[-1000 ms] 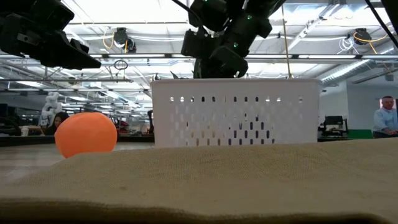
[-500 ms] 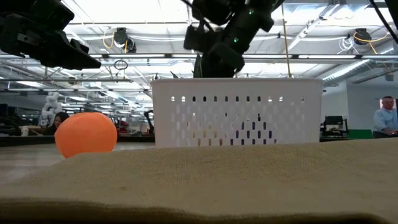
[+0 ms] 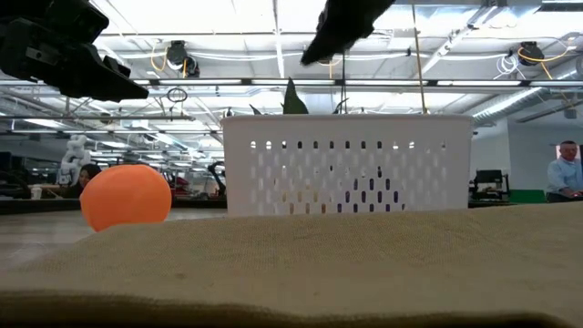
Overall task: Pick and placing Produce into tupperware
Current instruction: Put the orange into the white basket
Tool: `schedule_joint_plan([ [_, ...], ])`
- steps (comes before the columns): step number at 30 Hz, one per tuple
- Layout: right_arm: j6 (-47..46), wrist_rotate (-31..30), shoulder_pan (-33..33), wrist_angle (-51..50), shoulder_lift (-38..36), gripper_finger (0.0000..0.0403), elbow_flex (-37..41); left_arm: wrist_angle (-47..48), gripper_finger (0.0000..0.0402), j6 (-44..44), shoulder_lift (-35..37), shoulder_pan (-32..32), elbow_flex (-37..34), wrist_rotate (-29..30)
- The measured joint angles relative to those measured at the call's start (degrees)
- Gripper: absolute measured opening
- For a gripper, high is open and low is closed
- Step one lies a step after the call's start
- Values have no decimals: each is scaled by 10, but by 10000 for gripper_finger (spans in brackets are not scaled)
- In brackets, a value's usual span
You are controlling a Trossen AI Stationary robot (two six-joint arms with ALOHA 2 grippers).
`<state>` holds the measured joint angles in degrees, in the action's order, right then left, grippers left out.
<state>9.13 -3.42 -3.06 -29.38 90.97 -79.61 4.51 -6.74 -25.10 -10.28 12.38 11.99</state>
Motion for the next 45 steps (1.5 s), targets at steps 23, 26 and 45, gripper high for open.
schedule_joint_plan([
  [23, -133, -76, -68, 189, -329, 0, 352, -7, 33, 6, 0, 0, 0, 0],
  [26, -148, -110, -92, 196, -364, 0, 393, -16, 33, 0, 0, 0, 0, 0],
  [45, -136, -93, -67, 311, -568, 0, 580, -17, 33, -11, 0, 0, 0, 1],
])
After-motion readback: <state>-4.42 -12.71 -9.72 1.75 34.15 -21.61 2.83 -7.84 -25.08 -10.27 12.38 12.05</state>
